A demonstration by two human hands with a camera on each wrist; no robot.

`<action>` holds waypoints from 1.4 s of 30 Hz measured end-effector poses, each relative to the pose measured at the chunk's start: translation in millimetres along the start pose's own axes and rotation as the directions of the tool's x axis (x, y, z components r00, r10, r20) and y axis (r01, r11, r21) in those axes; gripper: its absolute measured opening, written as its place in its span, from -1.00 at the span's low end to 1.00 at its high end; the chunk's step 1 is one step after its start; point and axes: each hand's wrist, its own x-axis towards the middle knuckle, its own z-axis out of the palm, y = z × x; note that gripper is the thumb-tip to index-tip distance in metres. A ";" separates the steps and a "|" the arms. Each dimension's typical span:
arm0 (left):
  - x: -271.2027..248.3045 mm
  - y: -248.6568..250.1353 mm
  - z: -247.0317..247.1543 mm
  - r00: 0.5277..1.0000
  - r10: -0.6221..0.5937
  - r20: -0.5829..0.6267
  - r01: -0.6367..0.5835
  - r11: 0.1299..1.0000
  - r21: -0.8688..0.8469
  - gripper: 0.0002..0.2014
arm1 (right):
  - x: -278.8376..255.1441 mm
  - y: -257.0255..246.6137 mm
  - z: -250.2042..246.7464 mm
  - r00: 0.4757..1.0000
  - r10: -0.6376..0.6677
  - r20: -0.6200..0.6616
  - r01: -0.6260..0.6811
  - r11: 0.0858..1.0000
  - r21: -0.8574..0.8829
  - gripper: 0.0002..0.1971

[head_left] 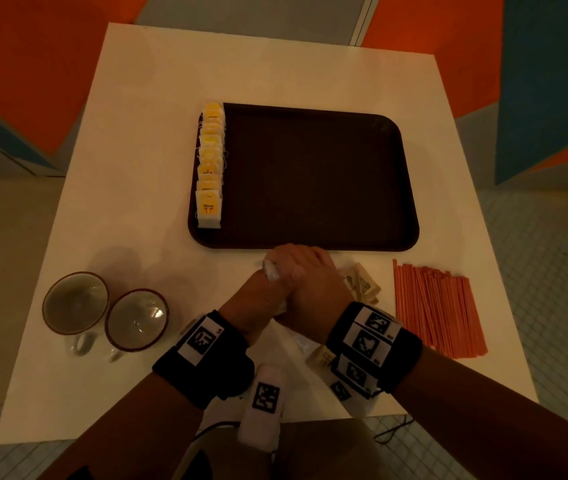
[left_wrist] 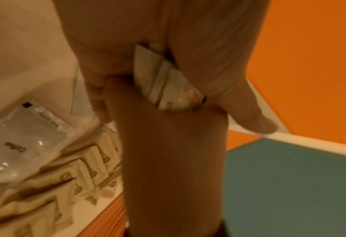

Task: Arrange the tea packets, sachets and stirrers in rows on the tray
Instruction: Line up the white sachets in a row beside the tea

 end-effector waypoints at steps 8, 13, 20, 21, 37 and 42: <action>10.2 0.9 -11.6 0.987 0.051 0.154 -0.044 0.998 -0.049 0.13 | 3.7 7.3 -4.2 0.998 0.058 0.026 -0.059 0.998 0.021 -0.52; 8.0 9.8 -14.4 0.994 0.101 0.052 -0.083 0.959 -0.269 -0.74 | 2.3 21.8 -17.8 0.985 0.020 0.172 -0.074 0.947 0.311 -0.18; 15.8 13.1 -23.7 0.974 0.188 -0.127 -0.222 0.901 -0.373 -0.83 | -10.3 14.3 -16.0 0.864 0.447 0.233 -0.432 0.417 0.800 -0.70; 15.5 13.7 -22.8 0.972 0.195 -0.133 -0.232 0.899 -0.373 -0.83 | -8.3 11.0 -15.2 0.839 0.459 0.293 -0.462 0.316 0.829 -0.75; 9.4 16.4 -16.6 0.872 0.476 -0.113 -0.479 0.878 0.005 -0.61 | 13.4 -3.2 -17.7 0.811 0.090 0.578 -0.456 -0.522 0.721 -0.57; 12.7 19.8 -20.4 0.917 0.389 -0.084 -0.396 0.915 -0.082 -0.67 | 11.4 -5.0 -17.6 0.843 0.102 0.528 -0.459 -0.375 0.805 -0.60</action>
